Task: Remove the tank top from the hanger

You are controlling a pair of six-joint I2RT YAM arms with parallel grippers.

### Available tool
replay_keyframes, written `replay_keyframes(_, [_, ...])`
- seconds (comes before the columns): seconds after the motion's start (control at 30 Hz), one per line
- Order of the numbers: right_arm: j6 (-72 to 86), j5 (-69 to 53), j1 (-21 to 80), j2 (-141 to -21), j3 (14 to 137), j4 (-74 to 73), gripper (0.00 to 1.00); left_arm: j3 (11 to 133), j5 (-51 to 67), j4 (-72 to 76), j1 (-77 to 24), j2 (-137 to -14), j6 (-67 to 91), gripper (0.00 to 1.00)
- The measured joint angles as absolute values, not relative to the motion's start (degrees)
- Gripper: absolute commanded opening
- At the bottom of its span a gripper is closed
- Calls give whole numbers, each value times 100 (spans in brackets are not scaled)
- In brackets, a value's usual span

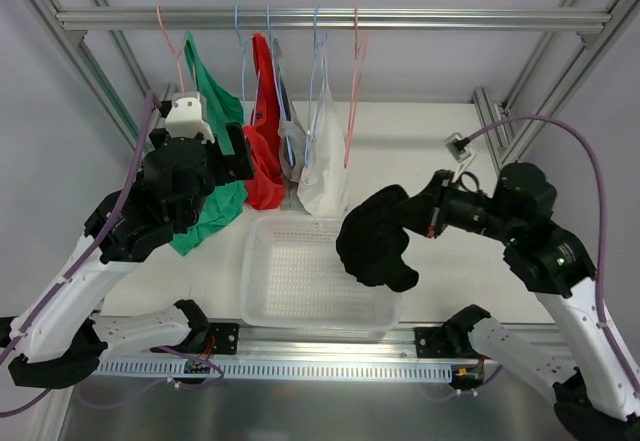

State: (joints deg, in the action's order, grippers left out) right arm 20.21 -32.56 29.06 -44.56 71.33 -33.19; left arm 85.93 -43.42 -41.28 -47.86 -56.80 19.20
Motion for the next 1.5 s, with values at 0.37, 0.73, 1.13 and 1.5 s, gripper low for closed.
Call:
replay_keyframes(0.37, [1881,-836,5441,-6119,6643,-2755,0,7922,-4117,-4252,-4661,-4766,2187,99])
replay_keyframes(0.73, [2213,499,6508,-7948,6718,-1669,19,7491,-4348,-4355,-4536,-4270,2018,99])
replay_keyframes(1.13, [2300,1557,6407,-5798,5380,-2342,100,5959,-3894,-4589,-3756,-3911,2362,99])
replay_keyframes(1.5, [880,3288,3913,-3518,6333,-5212,99,5210,-3946,-5019,-3662,-2727,2646,99])
